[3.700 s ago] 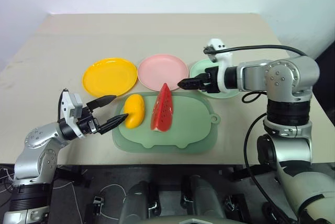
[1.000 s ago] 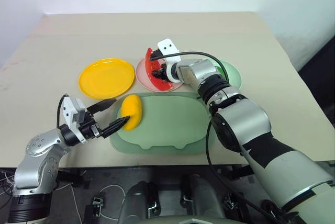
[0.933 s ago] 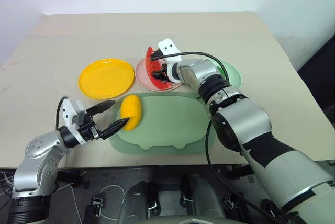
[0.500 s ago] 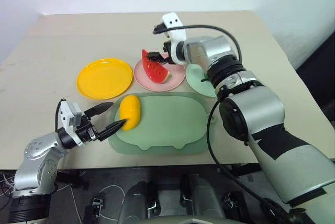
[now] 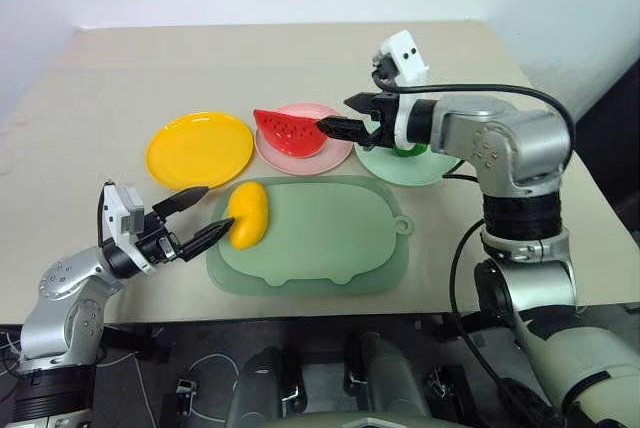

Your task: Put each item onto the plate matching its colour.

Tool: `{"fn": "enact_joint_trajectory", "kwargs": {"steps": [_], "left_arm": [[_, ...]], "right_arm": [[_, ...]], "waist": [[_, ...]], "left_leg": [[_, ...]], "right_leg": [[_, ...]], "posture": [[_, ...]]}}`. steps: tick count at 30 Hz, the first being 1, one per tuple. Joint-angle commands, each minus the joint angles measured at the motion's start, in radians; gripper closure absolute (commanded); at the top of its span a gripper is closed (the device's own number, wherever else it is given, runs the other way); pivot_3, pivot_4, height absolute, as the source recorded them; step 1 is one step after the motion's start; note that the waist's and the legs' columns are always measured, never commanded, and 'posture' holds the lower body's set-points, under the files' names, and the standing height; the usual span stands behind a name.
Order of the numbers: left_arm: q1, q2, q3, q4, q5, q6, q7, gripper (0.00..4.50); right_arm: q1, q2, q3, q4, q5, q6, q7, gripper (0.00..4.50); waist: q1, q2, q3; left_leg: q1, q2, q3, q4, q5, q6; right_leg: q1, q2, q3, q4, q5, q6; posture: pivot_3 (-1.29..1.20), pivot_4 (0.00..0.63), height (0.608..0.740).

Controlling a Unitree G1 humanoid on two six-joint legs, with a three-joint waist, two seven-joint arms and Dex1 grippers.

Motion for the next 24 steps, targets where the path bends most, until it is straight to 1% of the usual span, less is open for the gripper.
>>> {"fn": "enact_joint_trajectory", "kwargs": {"steps": [1, 5, 10, 12, 14, 16, 18, 21, 24], "left_arm": [[-0.016, -0.025, -0.004, -0.069, -0.017, 0.036, 0.07, 0.0], [-0.034, -0.051, -0.008, -0.126, -0.067, 0.173, 0.195, 0.0], [-0.045, -0.051, -0.012, -0.182, -0.101, 0.327, 0.32, 0.0], [-0.05, -0.05, -0.017, -0.198, -0.121, 0.394, 0.363, 0.0], [-0.052, -0.045, -0.043, -0.212, -0.115, 0.446, 0.391, 0.0], [-0.059, -0.045, -0.062, -0.217, -0.102, 0.474, 0.411, 0.0], [-0.07, -0.056, -0.073, -0.221, -0.102, 0.479, 0.421, 0.0], [-0.086, -0.065, -0.088, -0.226, -0.105, 0.485, 0.432, 0.0], [-0.107, -0.076, -0.102, -0.225, -0.103, 0.496, 0.448, 0.0]], "right_arm": [[0.082, -0.028, -0.016, -0.124, 0.041, 0.068, -0.032, 0.07], [0.095, -0.036, -0.054, -0.14, 0.07, 0.096, -0.056, 0.07], [0.129, -0.097, -0.071, -0.176, 0.121, 0.105, -0.032, 0.07], [0.164, -0.14, -0.069, -0.233, 0.156, 0.073, 0.012, 0.07], [0.239, -0.194, -0.06, -0.318, 0.163, -0.054, 0.076, 0.07], [0.297, -0.217, -0.063, -0.359, 0.172, -0.135, 0.107, 0.07], [0.343, -0.215, -0.074, -0.373, 0.179, -0.195, 0.113, 0.07], [0.415, -0.175, -0.077, -0.379, 0.149, -0.357, 0.092, 0.07], [0.477, -0.188, -0.04, -0.375, 0.139, -0.414, 0.106, 0.07]], "waist": [[0.009, 0.0, 0.0], [0.018, 0.0, 0.0], [0.021, 0.0, 0.0], [0.023, 0.0, 0.0], [0.026, 0.0, 0.0], [0.028, 0.0, 0.001], [0.027, 0.0, 0.001], [0.03, 0.0, 0.001], [0.039, 0.0, 0.001]], "left_leg": [[0.0, 0.0, 0.0, 0.0, 0.0, 0.0], [0.0, 0.0, 0.001, 0.0, 0.0, 0.0], [0.0, 0.0, 0.001, 0.0, 0.0, 0.0], [0.001, 0.0, 0.0, 0.0, 0.0, 0.0], [0.001, 0.0, 0.0, 0.0, 0.0, 0.0], [0.002, 0.0, 0.0, 0.0, 0.0, 0.001], [0.005, 0.0, 0.0, 0.0, 0.0, 0.001], [0.006, 0.0, -0.001, 0.0, 0.0, 0.001], [0.005, 0.0, -0.001, -0.001, 0.0, 0.001]], "right_leg": [[0.0, 0.0, 0.0, -0.001, 0.0, 0.0], [0.001, 0.0, 0.0, -0.001, -0.001, -0.003], [0.001, 0.001, 0.0, -0.002, 0.0, 0.0], [0.001, 0.001, 0.0, -0.002, 0.0, 0.0], [0.002, 0.001, 0.0, -0.002, 0.0, 0.0], [0.003, 0.001, 0.0, -0.002, -0.002, 0.003], [0.006, 0.002, 0.0, -0.005, -0.002, 0.004], [0.008, 0.002, -0.001, -0.007, -0.004, 0.001], [0.008, 0.002, -0.001, -0.009, -0.004, 0.001]], "posture": [[0.0, 0.15, 0.696], [0.0, 0.15, 0.696], [0.0, 0.15, 0.696], [0.0, 0.15, 0.696], [0.0, 0.15, 0.696], [0.0, 0.15, 0.696], [0.0, 0.15, 0.696], [0.0, 0.15, 0.696], [0.0, 0.15, 0.696]]}}
